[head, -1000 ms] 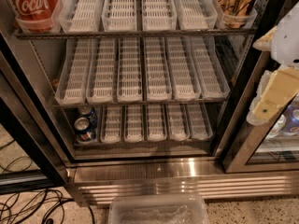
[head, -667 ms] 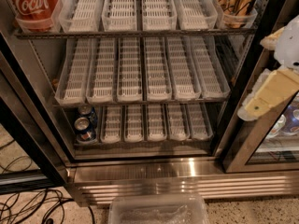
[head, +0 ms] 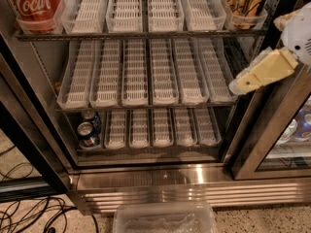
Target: Pick orange can from top shelf of fridge
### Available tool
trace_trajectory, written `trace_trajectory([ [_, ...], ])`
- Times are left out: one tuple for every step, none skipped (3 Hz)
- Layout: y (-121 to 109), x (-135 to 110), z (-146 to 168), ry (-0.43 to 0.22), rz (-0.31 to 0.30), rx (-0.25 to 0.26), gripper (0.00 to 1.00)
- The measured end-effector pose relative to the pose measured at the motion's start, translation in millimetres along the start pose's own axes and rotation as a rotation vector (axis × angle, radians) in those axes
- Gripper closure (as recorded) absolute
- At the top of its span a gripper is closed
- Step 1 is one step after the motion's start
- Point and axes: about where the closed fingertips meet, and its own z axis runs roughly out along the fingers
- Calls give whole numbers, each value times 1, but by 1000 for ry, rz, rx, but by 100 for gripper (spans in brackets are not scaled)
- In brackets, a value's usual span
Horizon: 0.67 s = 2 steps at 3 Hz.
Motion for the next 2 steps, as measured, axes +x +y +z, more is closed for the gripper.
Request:
trace_trajectory([
  [-18,-15,3,-86,55,33,0],
  [-30,-31,-2,-161,100,61,0],
])
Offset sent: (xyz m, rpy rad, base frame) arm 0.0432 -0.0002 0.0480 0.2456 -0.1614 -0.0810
